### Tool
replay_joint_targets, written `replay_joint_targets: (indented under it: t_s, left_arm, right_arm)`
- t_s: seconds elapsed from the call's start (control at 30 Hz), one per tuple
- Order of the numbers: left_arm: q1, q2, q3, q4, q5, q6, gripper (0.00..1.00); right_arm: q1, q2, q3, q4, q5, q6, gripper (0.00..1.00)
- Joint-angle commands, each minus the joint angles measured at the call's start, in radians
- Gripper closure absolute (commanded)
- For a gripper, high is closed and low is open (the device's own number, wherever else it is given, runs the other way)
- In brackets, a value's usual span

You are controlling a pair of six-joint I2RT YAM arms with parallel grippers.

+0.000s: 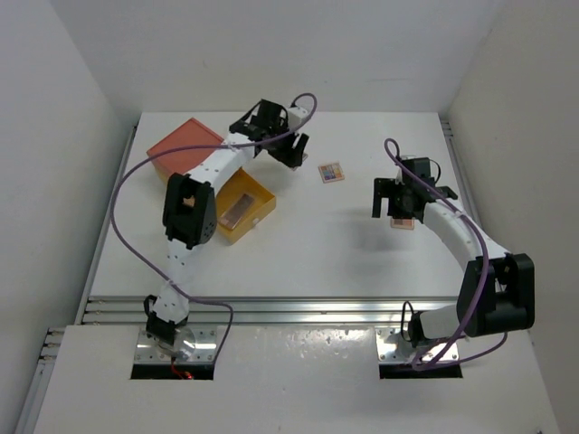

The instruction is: Organize the makeup

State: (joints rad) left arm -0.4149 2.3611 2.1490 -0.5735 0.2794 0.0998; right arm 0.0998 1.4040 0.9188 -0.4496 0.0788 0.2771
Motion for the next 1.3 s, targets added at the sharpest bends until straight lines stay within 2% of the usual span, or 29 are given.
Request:
replay_joint_targets:
  t_s: [0.0, 0.13, 0.2, 0.33, 0.4, 0.53, 0.73, 0.87, 0.93, 1.0, 1.07, 1.13, 1.27]
  left_arm:
    - [0.001, -0.250, -0.033, 0.064, 0.072, 0.043, 1.00]
    - [0.036, -0.388, -0.204, 0.064, 0.096, 0.078, 1.00]
    - [0.073, -0.488, -0.323, 0.031, 0.107, 0.118, 1.00]
    - [0.105, -0.638, -0.559, 0.008, 0.096, 0.283, 1.00]
    - [0.119, -0.693, -0.674, 0.008, 0.096, 0.311, 1.00]
    - [0.154, -0.704, -0.777, 0.017, 0.087, 0.302, 1.00]
    - [0.200, -0.685, -0.909, 0.118, 0.053, 0.313, 1.00]
    - [0.211, -0.660, -0.946, 0.142, 0.034, 0.322, 1.00]
    - [0.220, -0.636, -0.975, 0.142, 0.034, 0.322, 0.96]
    - [0.229, -0.635, -0.994, 0.165, 0.034, 0.331, 0.86]
    - [0.229, -0.625, -1.005, 0.175, 0.044, 0.331, 0.82]
    - [0.229, -0.613, -1.005, 0.175, 0.053, 0.340, 0.68]
    - [0.229, -0.592, -1.005, 0.175, 0.053, 0.340, 0.58]
  right_arm:
    - [-0.020, -0.016, 0.011, 0.028, 0.013, 0.034, 0.00]
    - [-0.046, 0.019, 0.020, 0.012, 0.025, 0.043, 0.00]
    - [-0.073, 0.075, 0.075, -0.052, 0.036, 0.046, 0.00]
    - [-0.095, 0.194, 0.161, -0.136, 0.044, 0.019, 0.00]
    - [-0.132, 0.232, 0.189, -0.150, 0.038, -0.004, 0.00]
    - [-0.164, 0.271, 0.199, -0.147, 0.019, -0.027, 0.00]
    - [-0.206, 0.331, 0.198, -0.138, 0.000, -0.042, 0.00]
    - [-0.207, 0.362, 0.199, -0.120, -0.037, -0.061, 0.00]
    - [-0.206, 0.388, 0.201, -0.110, -0.039, -0.070, 0.00]
    - [-0.207, 0.411, 0.207, -0.110, -0.034, -0.076, 0.00]
    - [-0.207, 0.431, 0.218, -0.110, -0.022, -0.079, 0.00]
    - [-0.207, 0.452, 0.221, -0.098, -0.019, -0.081, 0.00]
    - [-0.209, 0.480, 0.242, -0.078, -0.016, -0.087, 0.00]
